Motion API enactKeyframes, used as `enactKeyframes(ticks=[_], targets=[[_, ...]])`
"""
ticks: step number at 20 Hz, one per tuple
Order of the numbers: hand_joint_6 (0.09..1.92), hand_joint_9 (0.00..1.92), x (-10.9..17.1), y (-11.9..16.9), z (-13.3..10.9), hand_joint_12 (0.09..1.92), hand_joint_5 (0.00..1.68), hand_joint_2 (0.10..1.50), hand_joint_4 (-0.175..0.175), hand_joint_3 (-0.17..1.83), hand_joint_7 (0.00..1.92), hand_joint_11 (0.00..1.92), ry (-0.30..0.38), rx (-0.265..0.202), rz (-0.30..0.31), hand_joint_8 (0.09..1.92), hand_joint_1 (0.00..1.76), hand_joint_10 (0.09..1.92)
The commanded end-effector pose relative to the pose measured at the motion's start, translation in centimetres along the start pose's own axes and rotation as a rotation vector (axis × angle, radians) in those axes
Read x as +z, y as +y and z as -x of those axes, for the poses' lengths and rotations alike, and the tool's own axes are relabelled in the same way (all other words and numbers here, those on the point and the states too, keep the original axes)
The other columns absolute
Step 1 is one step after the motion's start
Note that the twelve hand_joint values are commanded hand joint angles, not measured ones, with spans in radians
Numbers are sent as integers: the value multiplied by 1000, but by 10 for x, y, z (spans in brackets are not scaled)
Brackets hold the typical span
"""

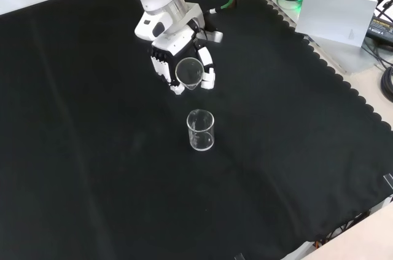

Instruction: Place the beaker back on the table.

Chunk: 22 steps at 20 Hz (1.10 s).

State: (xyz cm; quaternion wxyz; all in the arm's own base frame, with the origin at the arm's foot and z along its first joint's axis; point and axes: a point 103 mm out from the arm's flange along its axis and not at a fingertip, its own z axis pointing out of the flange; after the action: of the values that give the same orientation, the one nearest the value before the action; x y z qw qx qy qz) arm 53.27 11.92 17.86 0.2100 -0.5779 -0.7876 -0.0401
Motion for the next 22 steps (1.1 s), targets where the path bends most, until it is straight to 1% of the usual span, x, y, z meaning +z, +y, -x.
enactKeyframes(ticks=[1,6,8,11,20,22], targets=[[626,1509,10,3,11,756,1327,578,-108,768,1810,1346,75,-26,28,87,1200,526],[608,1491,21,9,19,759,1329,593,-126,737,1794,1339,156,-45,42,87,1203,532],[602,1487,25,11,22,759,1331,595,-131,733,1791,1338,181,-45,49,87,1205,533],[583,1482,32,14,27,760,1338,598,-155,723,1786,1337,208,-49,56,87,1210,535],[570,1457,48,18,50,757,1344,597,-175,721,1765,1323,316,-62,138,87,1213,521],[568,1454,50,19,55,757,1345,597,-175,720,1762,1318,329,-53,152,87,1213,518]])
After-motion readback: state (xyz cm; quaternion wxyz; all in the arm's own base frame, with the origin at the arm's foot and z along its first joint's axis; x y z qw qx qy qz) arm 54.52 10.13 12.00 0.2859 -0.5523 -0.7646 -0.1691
